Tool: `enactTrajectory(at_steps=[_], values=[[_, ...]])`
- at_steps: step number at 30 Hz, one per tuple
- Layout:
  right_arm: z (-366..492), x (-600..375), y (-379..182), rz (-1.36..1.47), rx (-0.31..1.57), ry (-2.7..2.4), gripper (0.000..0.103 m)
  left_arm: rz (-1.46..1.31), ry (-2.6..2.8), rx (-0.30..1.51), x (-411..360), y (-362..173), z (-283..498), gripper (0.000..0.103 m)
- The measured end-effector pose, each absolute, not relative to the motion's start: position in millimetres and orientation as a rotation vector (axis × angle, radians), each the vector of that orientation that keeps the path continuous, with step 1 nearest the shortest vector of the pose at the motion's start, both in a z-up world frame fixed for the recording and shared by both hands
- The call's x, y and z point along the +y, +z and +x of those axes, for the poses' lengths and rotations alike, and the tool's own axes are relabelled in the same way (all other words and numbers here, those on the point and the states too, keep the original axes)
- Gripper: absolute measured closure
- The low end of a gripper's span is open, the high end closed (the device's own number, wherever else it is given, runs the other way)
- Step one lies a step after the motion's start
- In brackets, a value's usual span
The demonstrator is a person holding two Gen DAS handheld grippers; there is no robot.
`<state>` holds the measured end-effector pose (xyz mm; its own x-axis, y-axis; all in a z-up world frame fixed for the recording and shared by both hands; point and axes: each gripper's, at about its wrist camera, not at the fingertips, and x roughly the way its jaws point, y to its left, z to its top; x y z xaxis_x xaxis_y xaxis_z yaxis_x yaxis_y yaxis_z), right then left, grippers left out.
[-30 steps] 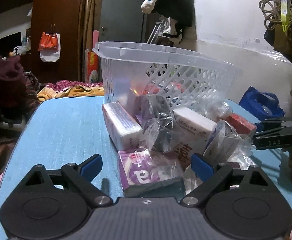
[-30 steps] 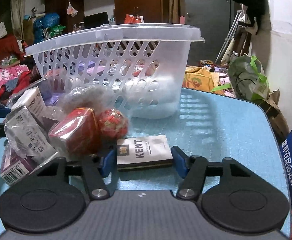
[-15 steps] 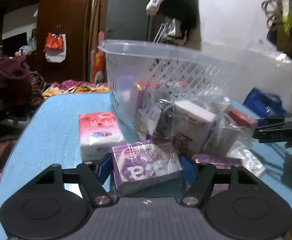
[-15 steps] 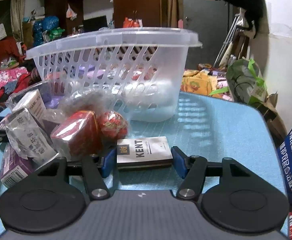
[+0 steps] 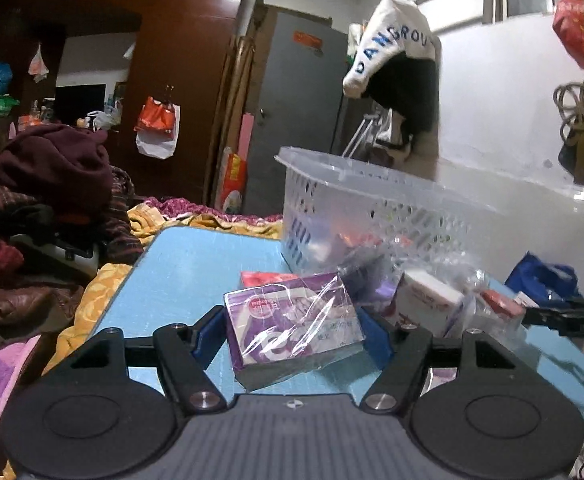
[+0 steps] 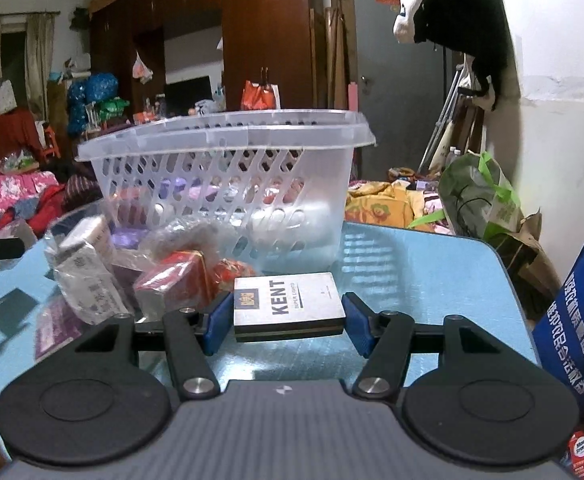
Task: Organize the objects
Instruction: 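Grasp a purple wrapped box with the left gripper while the right grasps the KENT pack, then carry both items into the basket and open both grippers, then grasp a clear bag with the left gripper while the right grasps a red-topped dark pack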
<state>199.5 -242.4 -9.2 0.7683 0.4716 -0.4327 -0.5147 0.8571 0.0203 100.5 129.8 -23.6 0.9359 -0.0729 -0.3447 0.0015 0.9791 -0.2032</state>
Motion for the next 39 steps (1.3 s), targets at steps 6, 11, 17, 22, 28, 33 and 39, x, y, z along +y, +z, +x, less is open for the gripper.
enactTrajectory(at_steps=[6, 11, 17, 22, 28, 33, 39], values=[[188.3, -248.0, 21.0, -0.055, 0.366, 0.568, 0.041, -0.203, -0.086, 0.286, 130.0, -3.0, 96.7, 0.029], [197.7, -230.8, 72.0, -0.064, 0.232, 0.581, 0.041, -0.156, -0.178, 0.222, 116.5, 50.2, 131.7, 0.029], [267.4, -181.0, 106.7, -0.138, 0.276, 0.568, 0.040, -0.136, -0.266, 0.311, 92.8, 93.9, 223.5, 0.029], [267.0, -175.7, 96.5, -0.125, 0.263, 0.537, 0.000, -0.075, -0.217, 0.353, 84.3, 77.7, 232.5, 0.019], [213.6, -211.4, 65.3, -0.058, 0.286, 0.588, 0.000, -0.136, -0.240, 0.249, 110.9, 49.3, 157.4, 0.003], [204.5, -215.4, 24.5, -0.013, 0.395, 0.627, 0.000, -0.107, -0.191, 0.351, 113.7, 8.3, 157.1, 0.006], [205.8, -198.3, 5.7, -0.073, 0.451, 0.689, 0.024, -0.103, -0.197, 0.429, 117.8, -13.1, 168.9, 0.022]])
